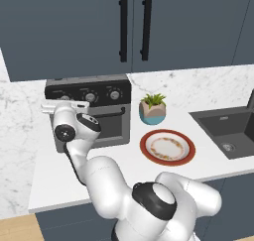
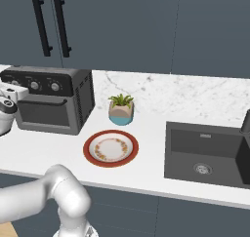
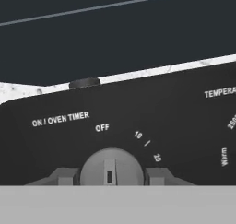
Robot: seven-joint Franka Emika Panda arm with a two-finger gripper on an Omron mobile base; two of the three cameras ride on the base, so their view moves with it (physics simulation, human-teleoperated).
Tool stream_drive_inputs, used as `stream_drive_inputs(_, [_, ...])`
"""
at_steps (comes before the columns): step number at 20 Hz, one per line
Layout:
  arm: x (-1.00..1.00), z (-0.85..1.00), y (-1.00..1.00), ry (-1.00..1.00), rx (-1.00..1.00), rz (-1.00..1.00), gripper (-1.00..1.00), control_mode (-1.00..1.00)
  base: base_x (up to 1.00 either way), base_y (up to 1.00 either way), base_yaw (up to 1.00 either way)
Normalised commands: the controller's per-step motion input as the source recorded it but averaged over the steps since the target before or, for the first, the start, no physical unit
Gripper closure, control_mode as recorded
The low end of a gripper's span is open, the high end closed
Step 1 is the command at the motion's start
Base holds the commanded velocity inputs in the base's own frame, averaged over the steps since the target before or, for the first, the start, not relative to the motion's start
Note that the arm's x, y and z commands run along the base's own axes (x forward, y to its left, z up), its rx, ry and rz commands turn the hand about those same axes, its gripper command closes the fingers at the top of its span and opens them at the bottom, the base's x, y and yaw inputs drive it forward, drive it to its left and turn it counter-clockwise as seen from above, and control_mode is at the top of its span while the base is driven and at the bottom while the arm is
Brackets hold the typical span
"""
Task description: Pick up the kebab skewer and baguette bread, and place them inside the toaster oven. Close the toaster oven door and start by setting the timer.
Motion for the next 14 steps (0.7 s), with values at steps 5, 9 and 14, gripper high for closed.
stream_drive_inputs(5, [0.00, 0.00, 0.00, -0.03, 0.28, -0.03, 1.00, -1.00, 0.00, 0.00, 0.00])
stream_drive_inputs(9, [0.00, 0.00, 0.00, -0.03, 0.29, -0.01, 1.00, -1.00, 0.00, 0.00, 0.00])
stream_drive_inputs(14, [-0.01, 0.00, -0.01, -0.03, 0.30, 0.00, 1.00, -1.00, 0.00, 0.00, 0.00])
